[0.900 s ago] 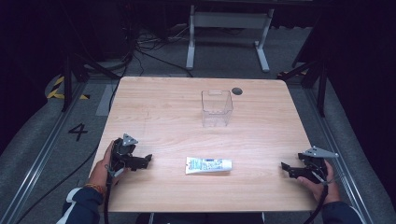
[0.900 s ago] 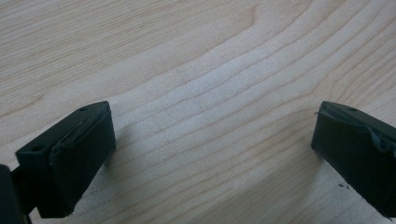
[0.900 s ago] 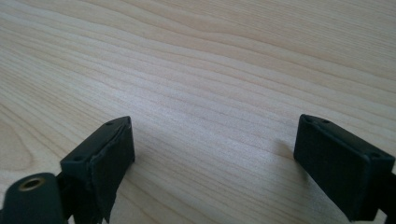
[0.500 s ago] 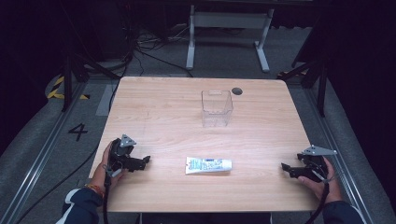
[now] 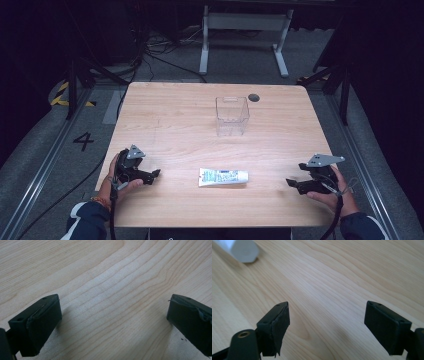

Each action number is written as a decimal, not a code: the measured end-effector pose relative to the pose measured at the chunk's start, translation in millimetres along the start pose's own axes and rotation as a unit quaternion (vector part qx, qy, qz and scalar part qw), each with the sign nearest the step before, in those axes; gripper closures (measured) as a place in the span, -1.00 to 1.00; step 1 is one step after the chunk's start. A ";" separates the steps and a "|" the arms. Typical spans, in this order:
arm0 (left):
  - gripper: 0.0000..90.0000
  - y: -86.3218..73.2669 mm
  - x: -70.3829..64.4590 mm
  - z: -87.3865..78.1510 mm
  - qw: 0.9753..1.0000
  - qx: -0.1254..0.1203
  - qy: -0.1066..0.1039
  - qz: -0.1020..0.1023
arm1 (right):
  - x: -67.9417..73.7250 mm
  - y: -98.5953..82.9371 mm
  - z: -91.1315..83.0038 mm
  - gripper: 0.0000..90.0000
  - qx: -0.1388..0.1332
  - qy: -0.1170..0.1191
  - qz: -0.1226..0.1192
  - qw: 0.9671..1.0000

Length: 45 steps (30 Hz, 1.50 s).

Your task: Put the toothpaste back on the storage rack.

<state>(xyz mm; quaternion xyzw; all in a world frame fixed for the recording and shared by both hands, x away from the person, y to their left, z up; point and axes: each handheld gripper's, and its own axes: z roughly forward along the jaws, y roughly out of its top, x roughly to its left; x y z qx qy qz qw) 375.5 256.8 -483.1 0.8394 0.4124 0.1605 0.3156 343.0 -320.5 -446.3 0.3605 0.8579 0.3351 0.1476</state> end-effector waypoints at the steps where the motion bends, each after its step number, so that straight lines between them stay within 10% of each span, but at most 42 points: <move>1: -1.00 -0.2 -0.5 -0.2 1.000 0.001 -0.001 -0.002 | 3.5 4.5 0.2 -0.53 -0.001 0.003 -0.007 1.000; 24: -1.00 -0.4 -0.2 -0.2 1.000 -0.001 0.001 0.000 | 77.2 90.7 46.0 -0.46 0.024 0.085 -0.141 0.986; 45: -1.00 -0.6 0.3 -0.4 1.000 -0.001 -0.002 0.002 | 133.0 141.3 108.6 -0.43 0.106 0.144 -0.238 0.955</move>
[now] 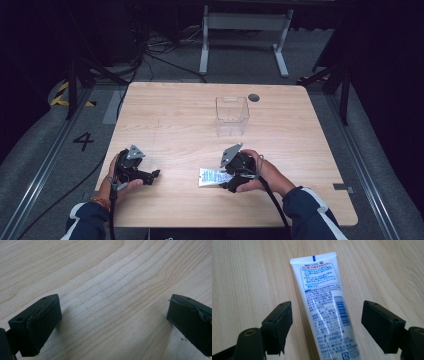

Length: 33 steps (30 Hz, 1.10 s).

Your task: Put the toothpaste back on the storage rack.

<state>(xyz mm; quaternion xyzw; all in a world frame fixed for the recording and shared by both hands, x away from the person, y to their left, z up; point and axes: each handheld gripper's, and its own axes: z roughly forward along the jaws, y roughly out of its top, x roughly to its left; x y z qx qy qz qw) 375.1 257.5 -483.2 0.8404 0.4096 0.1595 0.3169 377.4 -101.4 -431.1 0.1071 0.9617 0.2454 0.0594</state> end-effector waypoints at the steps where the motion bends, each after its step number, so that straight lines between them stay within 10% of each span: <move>1: -0.99 0.0 0.0 0.0 1.000 0.000 0.000 0.000 | -0.1 2.0 2.5 -0.41 0.005 0.004 -0.003 1.000; 26: -1.00 -0.6 0.0 -0.5 1.000 0.000 -0.001 -0.001 | -10.9 21.4 27.4 0.25 0.103 0.036 -0.038 0.993; 33: -0.99 -0.9 -0.3 -1.0 1.000 0.002 -0.002 -0.003 | -7.4 14.0 18.0 0.51 0.068 0.016 -0.024 0.997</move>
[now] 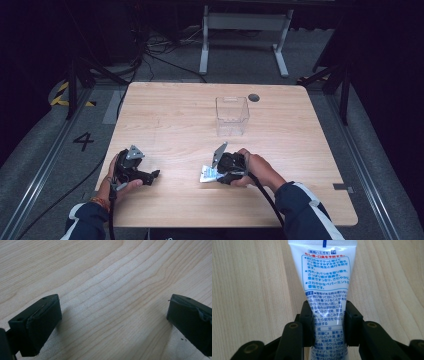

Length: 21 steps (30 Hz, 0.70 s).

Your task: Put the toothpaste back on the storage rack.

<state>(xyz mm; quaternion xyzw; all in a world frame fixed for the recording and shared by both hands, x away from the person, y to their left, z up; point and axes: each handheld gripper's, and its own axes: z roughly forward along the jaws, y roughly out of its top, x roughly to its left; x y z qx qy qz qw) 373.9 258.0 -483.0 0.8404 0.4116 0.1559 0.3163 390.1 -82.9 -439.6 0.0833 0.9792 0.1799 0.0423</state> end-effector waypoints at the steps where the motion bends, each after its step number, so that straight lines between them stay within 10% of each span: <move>1: -1.00 0.0 0.0 0.1 1.000 0.000 0.000 0.000 | -0.4 -1.8 -0.4 0.52 -0.004 -0.001 0.005 1.000; 16: -0.99 0.1 0.0 -0.2 1.000 0.001 0.000 0.000 | -17.0 -25.9 -32.8 0.54 -0.111 -0.051 0.086 0.989; 21: -1.00 0.0 0.1 0.0 1.000 0.000 0.000 0.001 | -23.8 -32.2 -53.7 0.54 -0.163 -0.068 0.100 0.979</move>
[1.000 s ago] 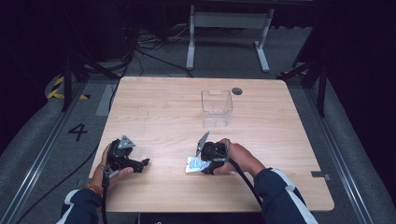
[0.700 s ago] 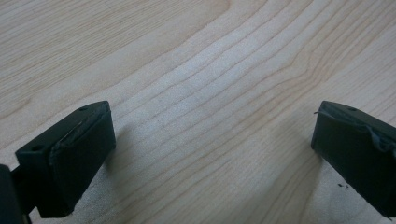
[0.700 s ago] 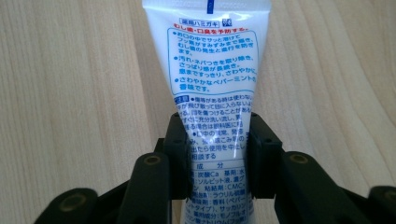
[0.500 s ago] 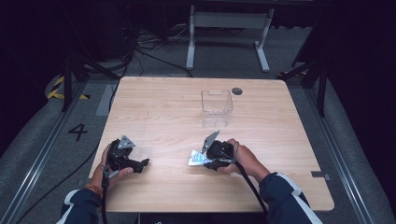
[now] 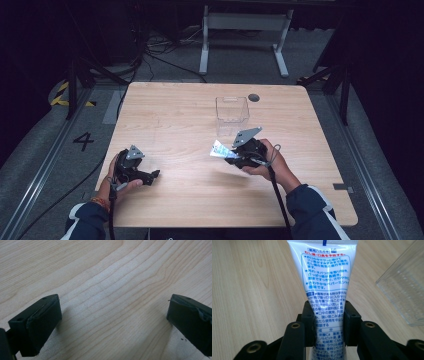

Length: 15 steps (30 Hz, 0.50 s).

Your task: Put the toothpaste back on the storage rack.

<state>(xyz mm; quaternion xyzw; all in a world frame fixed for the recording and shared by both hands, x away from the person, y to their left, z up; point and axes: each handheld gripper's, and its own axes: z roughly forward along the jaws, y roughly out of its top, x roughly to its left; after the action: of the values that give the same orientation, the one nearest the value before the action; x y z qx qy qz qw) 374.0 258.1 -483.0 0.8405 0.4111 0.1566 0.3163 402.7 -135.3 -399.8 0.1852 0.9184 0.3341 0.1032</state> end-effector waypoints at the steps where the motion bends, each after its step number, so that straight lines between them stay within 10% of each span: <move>1: -0.99 -0.1 -0.1 0.0 1.000 0.000 0.000 -0.001 | -2.0 0.6 -2.9 0.54 -0.009 -0.003 0.004 1.000; 15: -1.00 0.1 -0.1 -0.2 1.000 0.001 -0.001 0.000 | -22.9 16.7 -34.6 0.54 -0.082 -0.036 0.011 0.996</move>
<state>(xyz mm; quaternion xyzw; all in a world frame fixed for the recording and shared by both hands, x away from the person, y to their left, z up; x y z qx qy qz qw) 373.8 258.1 -482.8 0.8409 0.4115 0.1552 0.3154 417.2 -152.8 -361.3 0.1983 0.8814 0.4025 0.1475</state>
